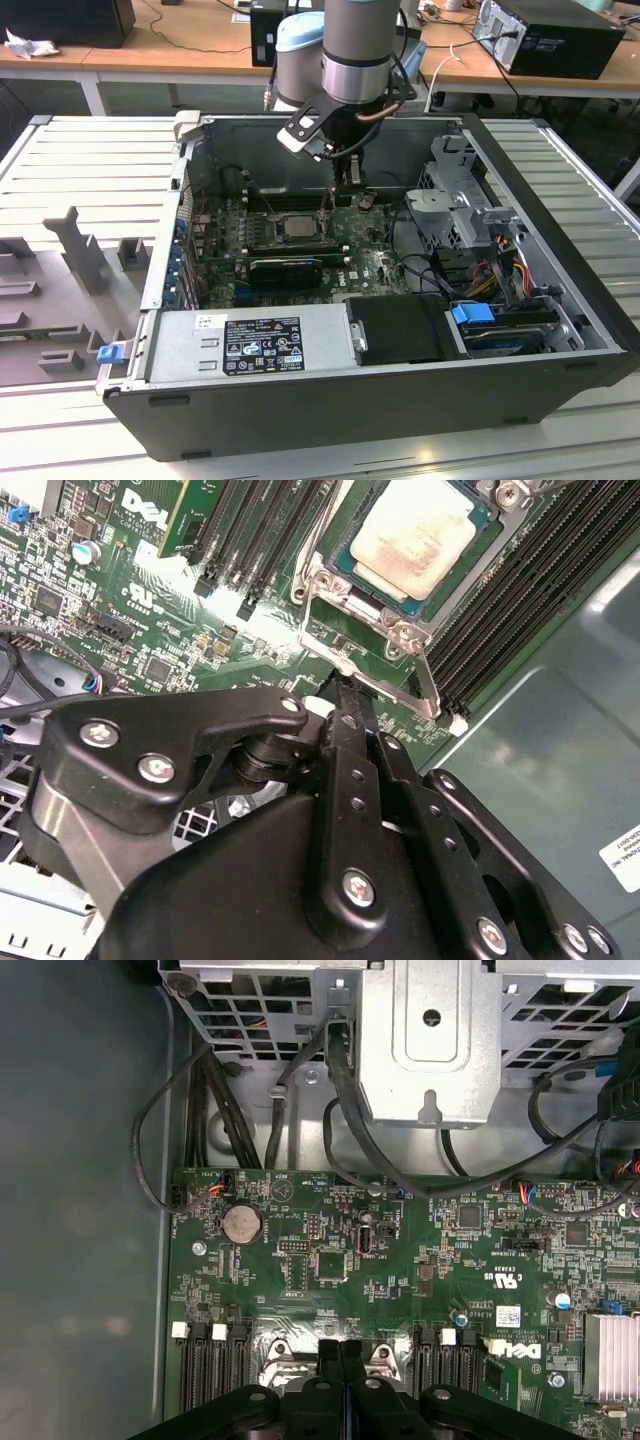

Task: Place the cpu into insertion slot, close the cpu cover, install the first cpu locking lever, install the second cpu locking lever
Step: 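Close the cpu cover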

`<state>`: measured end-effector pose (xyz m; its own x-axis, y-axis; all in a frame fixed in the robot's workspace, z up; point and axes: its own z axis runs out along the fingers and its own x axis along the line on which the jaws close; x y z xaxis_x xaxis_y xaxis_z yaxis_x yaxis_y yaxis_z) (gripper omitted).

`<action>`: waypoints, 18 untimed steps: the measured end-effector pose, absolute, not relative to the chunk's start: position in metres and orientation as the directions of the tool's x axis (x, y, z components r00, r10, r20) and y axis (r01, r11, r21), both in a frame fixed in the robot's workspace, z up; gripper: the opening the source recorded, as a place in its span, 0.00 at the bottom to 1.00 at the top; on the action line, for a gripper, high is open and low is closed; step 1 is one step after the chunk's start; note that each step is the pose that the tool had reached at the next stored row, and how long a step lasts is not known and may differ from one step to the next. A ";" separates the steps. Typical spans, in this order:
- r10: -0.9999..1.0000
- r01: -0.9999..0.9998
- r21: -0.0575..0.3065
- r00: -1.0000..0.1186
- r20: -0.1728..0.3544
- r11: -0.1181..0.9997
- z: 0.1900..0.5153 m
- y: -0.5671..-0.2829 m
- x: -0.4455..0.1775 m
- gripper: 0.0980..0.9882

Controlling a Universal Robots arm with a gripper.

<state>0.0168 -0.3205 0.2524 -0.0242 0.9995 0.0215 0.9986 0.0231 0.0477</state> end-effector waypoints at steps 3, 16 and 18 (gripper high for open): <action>0.999 0.999 0.048 -0.024 0.021 0.023 0.252 -0.321 0.014 0.01; 0.999 0.999 0.048 -0.024 0.022 0.023 0.252 -0.321 0.005 0.01; 0.999 0.999 0.048 -0.024 0.022 0.023 0.252 -0.321 0.002 0.01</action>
